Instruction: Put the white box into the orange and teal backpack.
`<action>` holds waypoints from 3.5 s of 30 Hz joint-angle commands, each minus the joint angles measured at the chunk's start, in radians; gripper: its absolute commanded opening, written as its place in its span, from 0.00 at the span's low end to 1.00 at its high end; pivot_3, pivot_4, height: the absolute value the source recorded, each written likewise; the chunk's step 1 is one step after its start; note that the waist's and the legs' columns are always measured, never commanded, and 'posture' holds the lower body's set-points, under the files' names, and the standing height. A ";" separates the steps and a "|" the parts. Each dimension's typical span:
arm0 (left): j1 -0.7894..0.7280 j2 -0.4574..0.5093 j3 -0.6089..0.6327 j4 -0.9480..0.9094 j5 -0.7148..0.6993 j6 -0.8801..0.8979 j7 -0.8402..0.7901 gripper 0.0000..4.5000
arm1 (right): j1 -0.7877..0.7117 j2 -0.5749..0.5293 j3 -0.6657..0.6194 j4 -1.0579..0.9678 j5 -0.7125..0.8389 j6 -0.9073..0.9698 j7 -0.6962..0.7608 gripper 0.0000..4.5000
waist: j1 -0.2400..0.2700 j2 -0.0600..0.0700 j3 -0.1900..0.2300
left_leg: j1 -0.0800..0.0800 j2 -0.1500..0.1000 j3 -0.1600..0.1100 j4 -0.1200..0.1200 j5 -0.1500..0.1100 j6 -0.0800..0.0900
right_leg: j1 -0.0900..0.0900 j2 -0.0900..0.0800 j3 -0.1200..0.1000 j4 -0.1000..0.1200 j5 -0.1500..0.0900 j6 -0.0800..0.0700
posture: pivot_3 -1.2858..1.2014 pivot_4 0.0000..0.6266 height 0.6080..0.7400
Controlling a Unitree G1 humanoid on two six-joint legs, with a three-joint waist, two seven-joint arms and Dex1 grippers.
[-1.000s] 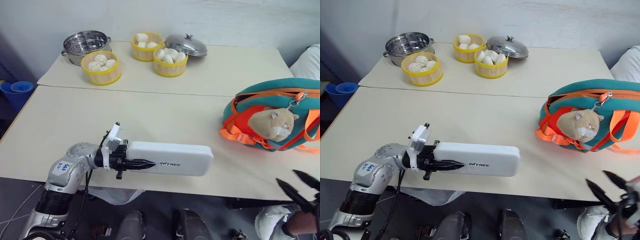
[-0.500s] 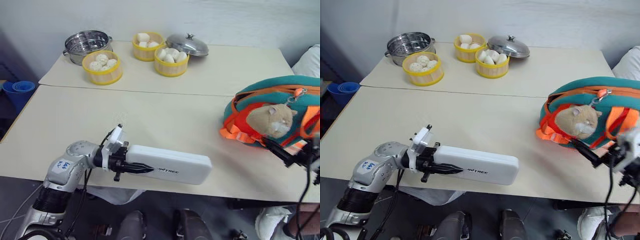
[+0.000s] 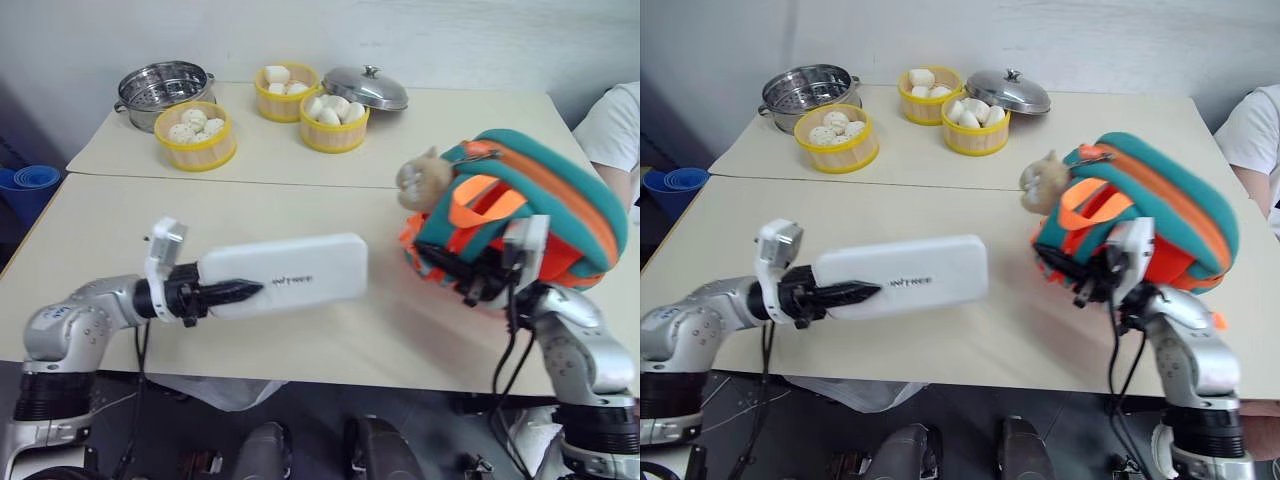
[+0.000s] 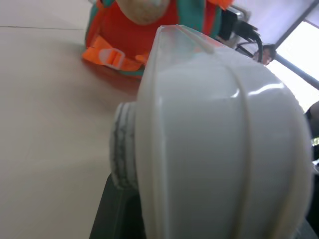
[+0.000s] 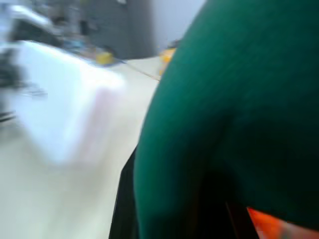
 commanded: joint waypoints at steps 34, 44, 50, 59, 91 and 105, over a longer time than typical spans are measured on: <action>-0.304 0.099 -0.191 -0.142 0.146 -0.148 -0.052 0.32 | 0.212 -0.423 -0.162 -0.232 0.492 0.440 0.143 0.01 | 0.028 -0.007 0.004 | -0.002 -0.001 -0.001 0.001 -0.002 0.002 | 0.002 -0.001 -0.001 -0.006 0.001 0.001 | 0.52 0.24 1.00; -0.673 -0.296 -0.529 0.011 0.390 -0.190 0.093 0.32 | 0.159 -0.382 -0.113 -0.211 0.448 0.429 0.152 0.01 | 0.053 -0.008 0.004 | -0.005 -0.003 -0.002 0.005 -0.002 0.005 | 0.002 -0.001 -0.001 -0.006 0.002 0.004 | 0.52 0.24 1.00; -0.732 -0.521 -0.570 0.202 0.487 -0.253 0.162 0.44 | 0.123 -0.349 -0.085 -0.203 0.413 0.407 0.139 0.00 | 0.048 -0.008 0.004 | -0.006 -0.002 0.001 0.007 -0.001 0.003 | 0.001 0.001 0.001 -0.006 0.003 0.005 | 0.52 0.24 1.00; -0.590 -0.336 -0.370 0.176 0.355 -0.321 -0.111 0.97 | 0.131 -0.281 -0.097 -0.198 0.365 0.363 0.072 0.00 | 0.021 -0.007 0.004 | -0.003 0.000 0.001 0.005 0.002 0.000 | 0.001 0.002 0.001 -0.004 0.003 0.005 | 0.52 0.24 1.00; -0.371 -0.199 -0.195 -0.017 0.313 -0.508 -0.013 0.21 | 0.108 -0.249 -0.111 -0.176 0.326 0.359 0.030 0.00 | 0.028 -0.007 0.004 | -0.003 -0.002 -0.001 0.005 0.000 0.004 | 0.002 0.000 0.000 -0.004 0.003 0.005 | 0.52 0.24 1.00; -0.290 -0.186 -0.311 0.401 0.634 -0.809 0.061 0.17 | 0.191 -0.209 -0.146 -0.226 0.354 0.331 -0.047 0.00 | 0.028 -0.007 0.004 | -0.003 -0.002 -0.001 0.005 -0.001 0.006 | 0.002 -0.001 -0.001 -0.005 0.003 0.005 | 0.52 0.24 1.00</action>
